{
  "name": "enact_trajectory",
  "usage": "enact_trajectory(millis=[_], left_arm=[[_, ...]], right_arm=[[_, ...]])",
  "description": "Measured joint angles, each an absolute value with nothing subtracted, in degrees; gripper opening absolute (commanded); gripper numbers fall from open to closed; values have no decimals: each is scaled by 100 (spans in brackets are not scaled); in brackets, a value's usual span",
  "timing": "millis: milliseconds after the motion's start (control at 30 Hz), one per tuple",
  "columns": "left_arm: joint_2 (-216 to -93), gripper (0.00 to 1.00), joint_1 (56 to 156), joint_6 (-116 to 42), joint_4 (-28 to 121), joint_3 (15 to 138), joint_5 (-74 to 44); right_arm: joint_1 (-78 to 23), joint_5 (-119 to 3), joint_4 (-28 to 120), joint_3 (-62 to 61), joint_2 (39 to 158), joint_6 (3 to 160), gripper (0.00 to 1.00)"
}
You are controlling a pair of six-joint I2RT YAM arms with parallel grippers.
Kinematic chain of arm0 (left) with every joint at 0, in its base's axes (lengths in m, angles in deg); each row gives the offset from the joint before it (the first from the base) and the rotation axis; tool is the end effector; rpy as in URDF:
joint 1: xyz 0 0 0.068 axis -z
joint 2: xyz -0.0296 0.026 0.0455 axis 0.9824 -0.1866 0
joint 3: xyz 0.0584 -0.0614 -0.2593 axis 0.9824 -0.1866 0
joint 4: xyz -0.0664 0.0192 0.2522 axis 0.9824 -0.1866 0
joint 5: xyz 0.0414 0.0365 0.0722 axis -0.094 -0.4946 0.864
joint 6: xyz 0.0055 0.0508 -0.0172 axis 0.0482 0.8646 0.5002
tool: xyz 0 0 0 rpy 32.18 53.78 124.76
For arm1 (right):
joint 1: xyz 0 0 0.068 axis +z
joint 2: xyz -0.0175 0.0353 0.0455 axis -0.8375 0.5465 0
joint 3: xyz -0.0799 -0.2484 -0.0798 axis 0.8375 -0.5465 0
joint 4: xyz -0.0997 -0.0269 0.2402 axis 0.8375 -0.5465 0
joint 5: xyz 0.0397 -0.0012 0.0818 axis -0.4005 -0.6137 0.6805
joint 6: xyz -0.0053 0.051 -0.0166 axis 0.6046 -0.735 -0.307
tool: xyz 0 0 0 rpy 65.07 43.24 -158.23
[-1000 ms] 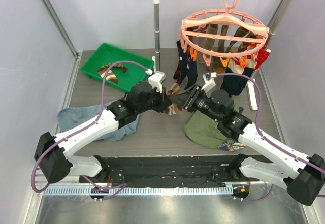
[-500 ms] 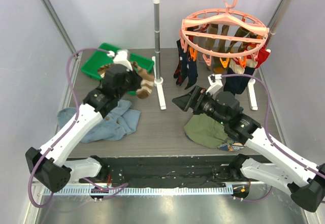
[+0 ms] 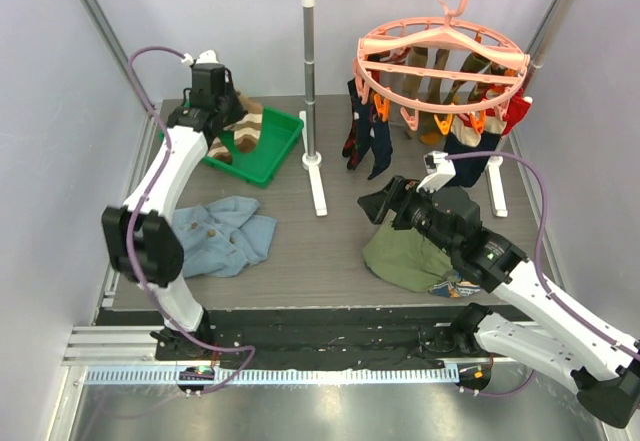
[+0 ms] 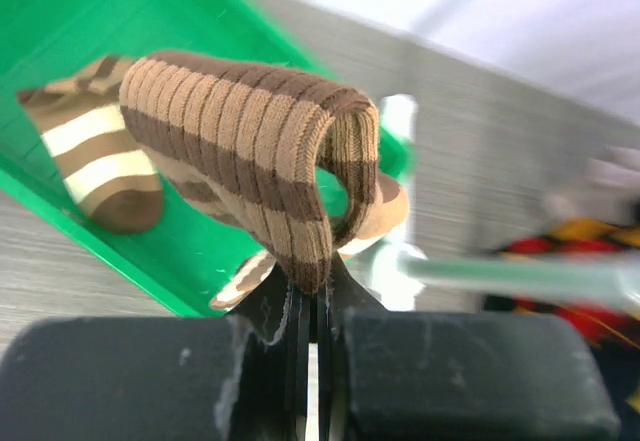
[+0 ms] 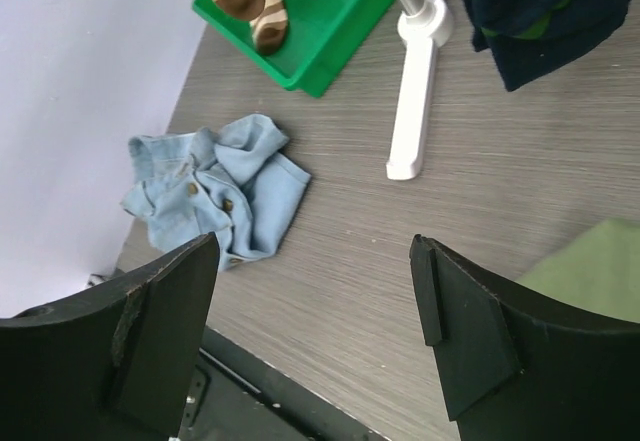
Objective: Remove the socks clipped to the hanger
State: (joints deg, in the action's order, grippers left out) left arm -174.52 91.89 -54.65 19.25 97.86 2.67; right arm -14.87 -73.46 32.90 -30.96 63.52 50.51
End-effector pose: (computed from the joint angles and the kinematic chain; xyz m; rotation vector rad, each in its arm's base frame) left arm 0.3802 -0.0794 0.3783 -0.4007 2.0120 -0.2963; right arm 0.1428 0.1218 0.3340 0.0363 1.9051 0.8406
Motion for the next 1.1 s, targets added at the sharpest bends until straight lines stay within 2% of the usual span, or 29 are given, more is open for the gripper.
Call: enact_trajectory(millis=[67,167,300,367,400,433,567,733,967,1100], left_arm=[[-18014,1,8968,-5465,1779,10094,164],[-18654,14,8734,-5472,1628,10352,29],[-19004,70,8546,-5469,1453,10387,-74],[-18986,77,8500,-5502,1405,10389,-96],[-18960,89,8489,-5467,1401,10391,-107],[-18912,94,8478,-5478,1396,10389,-120],[-18519,100,8503,-5443,1311,10374,-157],[-17375,100,8809,-5437,1276,10030,-179],[-15373,100,9980,-5207,1473,8647,-513],[-14586,100,10227,-5115,1770,7563,-926]], right_arm=[[-1487,-7418,3198,-3098,6323,5123,86],[-1487,-7521,3102,-3100,6280,5204,85],[-1487,-7656,3034,-3107,6234,5237,85],[-1487,-7748,2999,-3129,6210,5237,85],[-1487,-7800,2977,-3144,6194,5237,85],[-1487,-7844,2953,-3164,6179,5241,85],[-1487,-8224,2783,-3223,6118,5346,85],[-1487,-8836,2568,-3194,6109,5635,84],[-1487,-9322,2459,-2866,6435,5934,81],[-1487,-9330,2789,-2820,6771,5925,77]])
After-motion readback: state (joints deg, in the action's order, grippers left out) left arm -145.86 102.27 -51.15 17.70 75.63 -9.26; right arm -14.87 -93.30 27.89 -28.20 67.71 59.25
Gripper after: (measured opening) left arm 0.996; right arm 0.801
